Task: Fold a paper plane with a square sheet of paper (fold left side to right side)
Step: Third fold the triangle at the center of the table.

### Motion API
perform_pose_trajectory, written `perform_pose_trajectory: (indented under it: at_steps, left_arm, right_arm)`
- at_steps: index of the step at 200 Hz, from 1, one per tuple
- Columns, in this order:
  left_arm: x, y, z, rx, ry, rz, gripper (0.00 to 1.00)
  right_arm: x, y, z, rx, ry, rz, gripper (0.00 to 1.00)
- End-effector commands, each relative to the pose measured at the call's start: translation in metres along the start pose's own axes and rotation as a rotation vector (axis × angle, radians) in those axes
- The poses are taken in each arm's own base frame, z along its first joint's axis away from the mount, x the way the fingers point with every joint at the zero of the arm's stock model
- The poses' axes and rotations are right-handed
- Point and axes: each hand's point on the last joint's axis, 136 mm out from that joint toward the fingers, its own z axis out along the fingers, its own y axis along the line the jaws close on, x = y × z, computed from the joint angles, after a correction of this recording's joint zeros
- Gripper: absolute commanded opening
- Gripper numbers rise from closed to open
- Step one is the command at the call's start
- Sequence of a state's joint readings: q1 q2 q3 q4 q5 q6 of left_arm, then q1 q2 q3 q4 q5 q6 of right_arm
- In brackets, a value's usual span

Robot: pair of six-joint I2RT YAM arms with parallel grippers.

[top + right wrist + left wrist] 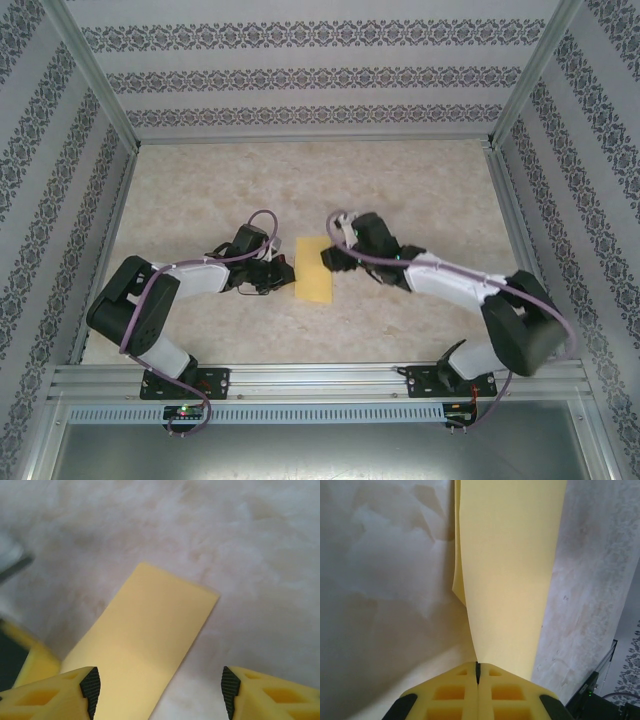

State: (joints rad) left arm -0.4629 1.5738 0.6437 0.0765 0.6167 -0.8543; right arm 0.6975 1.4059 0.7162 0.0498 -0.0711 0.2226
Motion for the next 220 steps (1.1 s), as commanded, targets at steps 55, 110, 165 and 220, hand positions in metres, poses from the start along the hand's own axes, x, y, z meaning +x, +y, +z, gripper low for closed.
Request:
perform_pose_trajectory:
  at_steps: [55,110,165,220]
  left_arm:
    - [-0.005,-0.028,-0.012,0.058,-0.025,-0.045,0.00]
    - [-0.005,-0.029,-0.012,0.061,-0.022,-0.046,0.00]
    - [-0.003,-0.029,-0.012,0.058,-0.017,-0.042,0.00]
    - [-0.002,-0.025,-0.014,0.028,-0.013,-0.011,0.02]
  right_arm:
    - [0.060,0.076,-0.010,0.073,-0.013,-0.547,0.82]
    - [0.059,0.102,0.019,0.123,0.032,-0.730,0.82]
    - [0.051,0.109,0.030,0.120,0.024,-0.737,0.52]
    - [0.051,0.110,0.028,0.028,0.031,-0.650,0.00]
